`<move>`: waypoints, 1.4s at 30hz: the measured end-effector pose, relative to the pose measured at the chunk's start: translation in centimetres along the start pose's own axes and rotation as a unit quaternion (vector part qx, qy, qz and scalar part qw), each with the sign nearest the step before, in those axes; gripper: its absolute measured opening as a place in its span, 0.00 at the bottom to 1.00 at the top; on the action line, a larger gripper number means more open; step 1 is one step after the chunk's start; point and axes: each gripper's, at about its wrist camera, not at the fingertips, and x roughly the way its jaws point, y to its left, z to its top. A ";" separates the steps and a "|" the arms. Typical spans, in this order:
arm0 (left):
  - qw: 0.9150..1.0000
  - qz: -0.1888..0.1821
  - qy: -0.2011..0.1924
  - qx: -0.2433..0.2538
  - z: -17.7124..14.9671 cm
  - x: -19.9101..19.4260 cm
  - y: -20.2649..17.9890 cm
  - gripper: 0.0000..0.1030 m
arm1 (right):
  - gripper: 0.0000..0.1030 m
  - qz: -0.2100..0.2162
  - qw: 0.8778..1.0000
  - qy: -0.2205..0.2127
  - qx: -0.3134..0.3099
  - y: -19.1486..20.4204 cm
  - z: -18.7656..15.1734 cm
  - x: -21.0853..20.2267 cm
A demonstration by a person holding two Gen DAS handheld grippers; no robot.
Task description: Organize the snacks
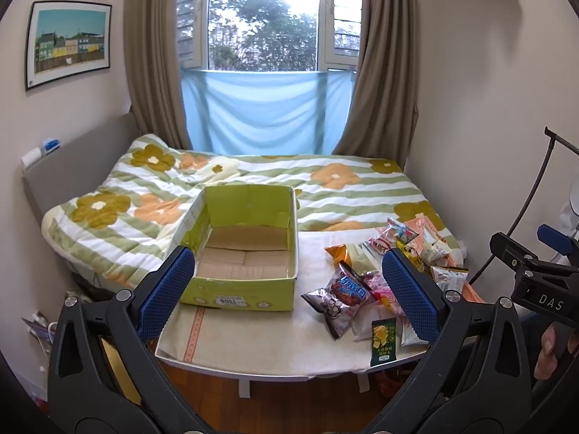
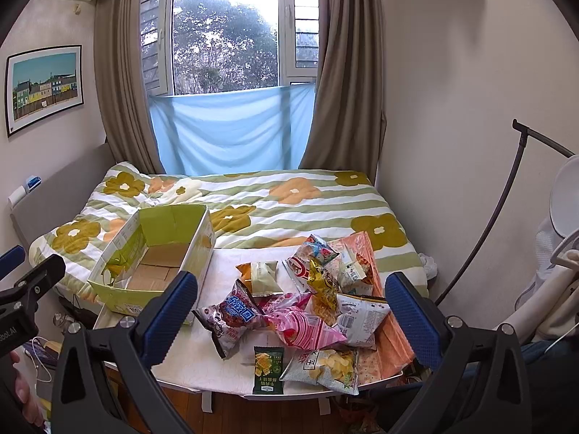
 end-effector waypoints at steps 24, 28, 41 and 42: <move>1.000 0.000 -0.001 0.000 0.1 0.0 -0.1 1.00 | 1.00 0.001 1.000 0.001 -0.001 0.0 0.1 -0.1; 1.000 -0.002 -0.001 0.000 0.2 -0.1 0.0 1.00 | 1.00 0.000 1.000 0.001 -0.001 0.0 0.1 -0.1; 1.000 -0.019 0.023 -0.001 0.8 0.8 -0.3 1.00 | 1.00 -0.013 1.000 0.002 0.014 -0.5 -0.3 -0.7; 0.999 -0.026 0.032 -0.003 0.8 1.3 -0.3 1.00 | 1.00 -0.017 1.000 0.004 0.019 -0.9 -0.4 -0.7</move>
